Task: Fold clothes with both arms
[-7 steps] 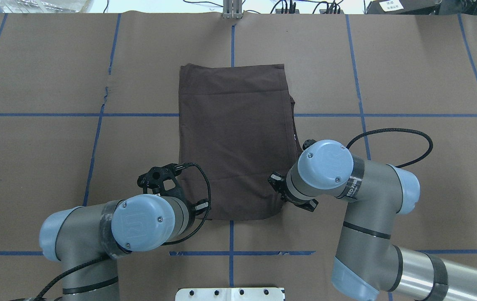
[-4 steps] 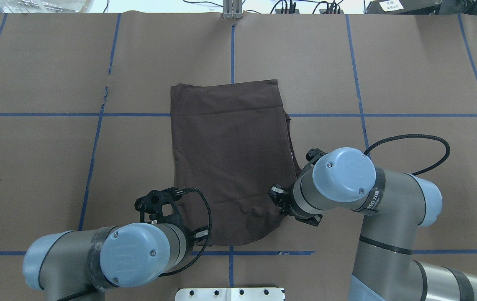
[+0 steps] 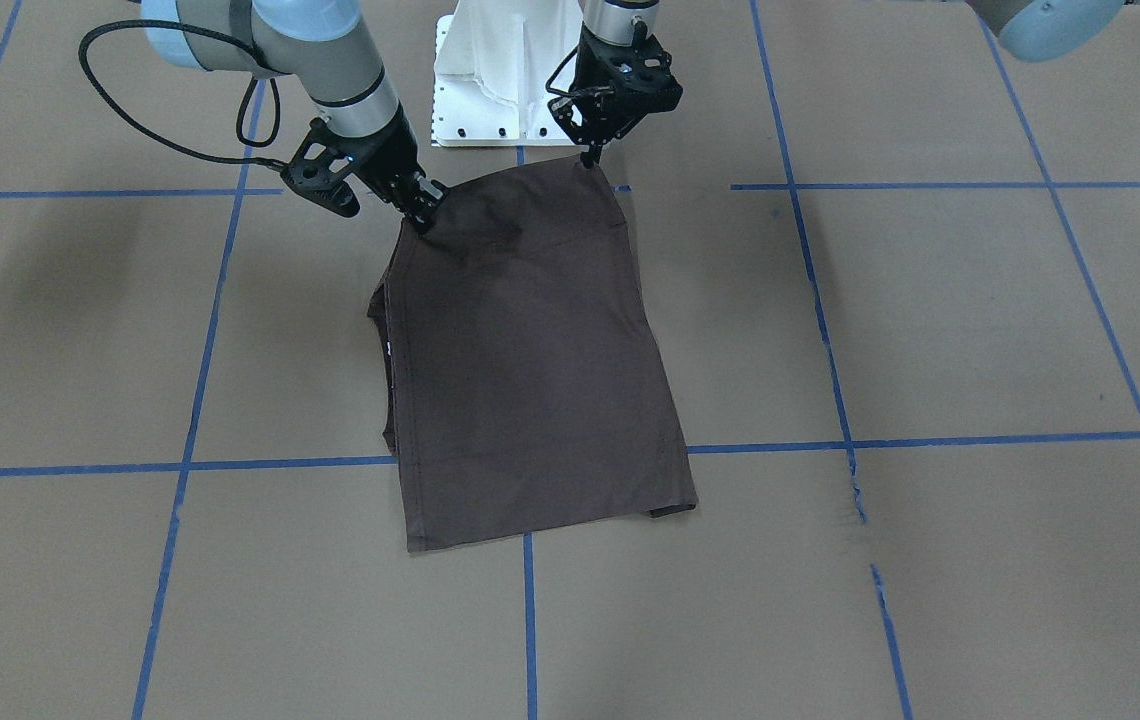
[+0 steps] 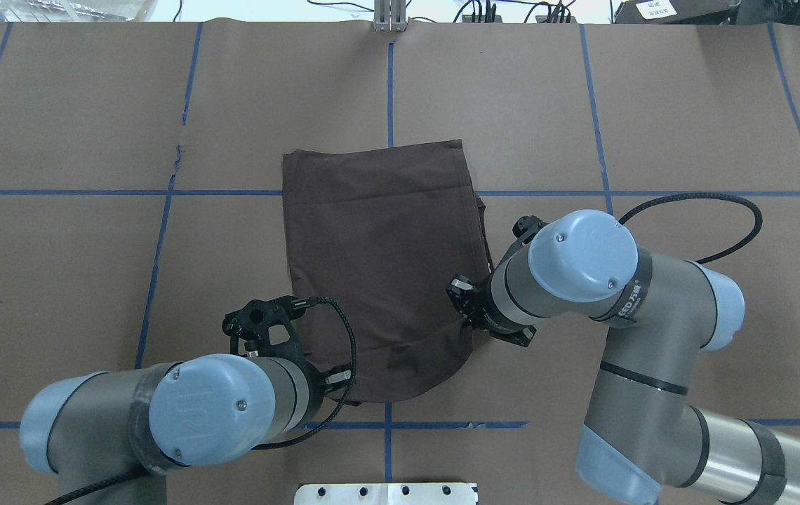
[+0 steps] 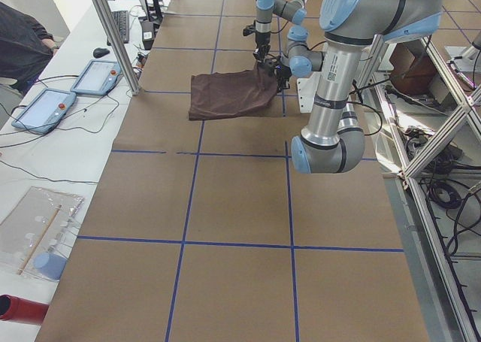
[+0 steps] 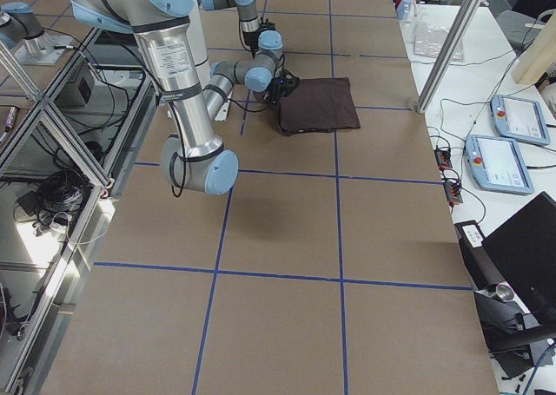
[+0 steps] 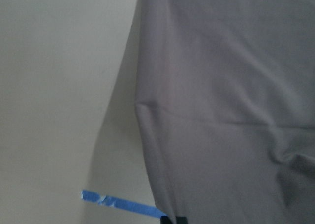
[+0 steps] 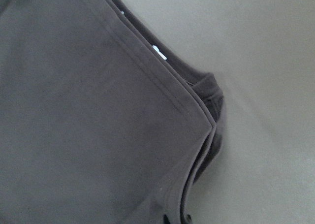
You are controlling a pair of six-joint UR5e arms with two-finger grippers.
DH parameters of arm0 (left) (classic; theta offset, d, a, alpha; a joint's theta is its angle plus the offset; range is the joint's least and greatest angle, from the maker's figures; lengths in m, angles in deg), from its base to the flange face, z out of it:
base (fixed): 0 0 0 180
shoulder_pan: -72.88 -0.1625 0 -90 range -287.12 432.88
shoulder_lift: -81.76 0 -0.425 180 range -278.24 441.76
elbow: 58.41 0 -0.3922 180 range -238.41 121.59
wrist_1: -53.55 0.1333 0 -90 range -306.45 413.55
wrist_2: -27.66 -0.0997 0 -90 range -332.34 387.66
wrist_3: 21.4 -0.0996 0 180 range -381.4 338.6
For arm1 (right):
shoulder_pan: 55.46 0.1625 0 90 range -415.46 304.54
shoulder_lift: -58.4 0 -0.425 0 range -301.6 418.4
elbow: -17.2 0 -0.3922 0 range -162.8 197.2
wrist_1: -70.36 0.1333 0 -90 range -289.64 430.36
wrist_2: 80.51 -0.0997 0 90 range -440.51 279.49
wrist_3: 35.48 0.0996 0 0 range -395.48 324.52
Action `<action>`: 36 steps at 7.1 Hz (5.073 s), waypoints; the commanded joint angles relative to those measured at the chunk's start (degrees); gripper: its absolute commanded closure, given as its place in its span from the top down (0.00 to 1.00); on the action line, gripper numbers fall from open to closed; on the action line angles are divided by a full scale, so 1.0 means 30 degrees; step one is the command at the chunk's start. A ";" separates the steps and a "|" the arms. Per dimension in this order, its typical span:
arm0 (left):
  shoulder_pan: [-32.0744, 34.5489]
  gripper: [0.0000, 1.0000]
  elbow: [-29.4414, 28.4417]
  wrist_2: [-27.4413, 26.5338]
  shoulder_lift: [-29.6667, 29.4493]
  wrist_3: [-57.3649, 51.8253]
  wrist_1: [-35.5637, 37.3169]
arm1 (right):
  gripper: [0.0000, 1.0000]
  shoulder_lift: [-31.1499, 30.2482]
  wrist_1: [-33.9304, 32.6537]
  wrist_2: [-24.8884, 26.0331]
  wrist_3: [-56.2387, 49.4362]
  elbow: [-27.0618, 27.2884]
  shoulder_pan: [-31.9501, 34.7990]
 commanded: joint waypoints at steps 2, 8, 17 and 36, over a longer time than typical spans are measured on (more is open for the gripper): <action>0.2500 0.00 -0.0467 0.0931 -0.0136 -0.1964 -0.0219 | 0.00 0.3086 0.0241 -0.0433 -0.0324 -0.3791 0.1915; 0.5982 0.00 -0.4805 0.1134 -0.2243 -0.2113 -0.2827 | 0.00 0.5318 0.3259 -0.2074 -0.0325 -0.8373 0.4584; 1.1461 1.00 -1.6583 0.0989 -0.5644 -0.6730 -0.9710 | 1.00 1.0711 0.3289 -0.3569 -0.5354 -1.8305 0.8272; 2.5853 1.00 -0.9175 1.2120 0.9151 -3.6489 -0.3954 | 1.00 -0.9616 -0.5530 -0.9268 -4.0814 -0.3275 2.1635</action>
